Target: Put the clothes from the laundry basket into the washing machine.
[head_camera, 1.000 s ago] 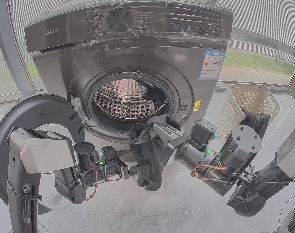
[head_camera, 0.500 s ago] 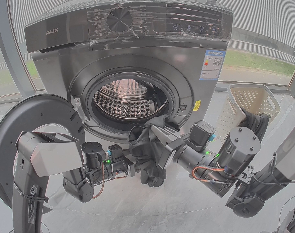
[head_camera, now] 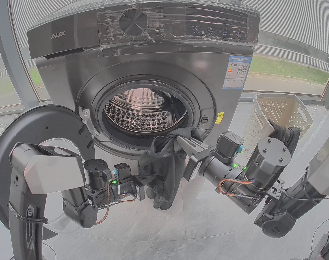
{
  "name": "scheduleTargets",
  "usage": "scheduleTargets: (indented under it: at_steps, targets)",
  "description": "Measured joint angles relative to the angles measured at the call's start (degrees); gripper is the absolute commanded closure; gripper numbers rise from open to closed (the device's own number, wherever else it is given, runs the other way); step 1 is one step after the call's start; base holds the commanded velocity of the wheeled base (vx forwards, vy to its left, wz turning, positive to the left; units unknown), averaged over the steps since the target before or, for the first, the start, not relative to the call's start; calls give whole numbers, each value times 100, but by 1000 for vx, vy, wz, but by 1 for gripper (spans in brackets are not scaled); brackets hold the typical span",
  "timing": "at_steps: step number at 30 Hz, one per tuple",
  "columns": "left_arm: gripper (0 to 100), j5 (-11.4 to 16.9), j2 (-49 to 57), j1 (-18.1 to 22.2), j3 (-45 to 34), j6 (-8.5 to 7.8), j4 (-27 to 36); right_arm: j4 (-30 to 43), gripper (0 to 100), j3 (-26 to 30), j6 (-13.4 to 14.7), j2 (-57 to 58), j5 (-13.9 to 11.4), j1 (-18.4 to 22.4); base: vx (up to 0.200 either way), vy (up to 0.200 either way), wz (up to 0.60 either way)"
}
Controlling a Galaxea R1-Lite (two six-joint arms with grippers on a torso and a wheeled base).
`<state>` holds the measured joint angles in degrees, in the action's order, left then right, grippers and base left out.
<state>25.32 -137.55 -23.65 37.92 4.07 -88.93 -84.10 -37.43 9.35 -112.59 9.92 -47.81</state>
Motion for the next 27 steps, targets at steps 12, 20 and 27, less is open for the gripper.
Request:
scheduleTargets:
  at_steps: [12,20,27]
  targets:
    - [100,27,1499,299,-1593,-251,-2,57,100,77,11,-2,11,385,0,0,0]
    - [100,13,2280,529,-2131,-535,-2,-173,100,155,193,5,12,521,0,0,0]
    - [100,24,2481,583,-2192,-588,-2,-436,100,179,213,35,9,540,0,0,0]
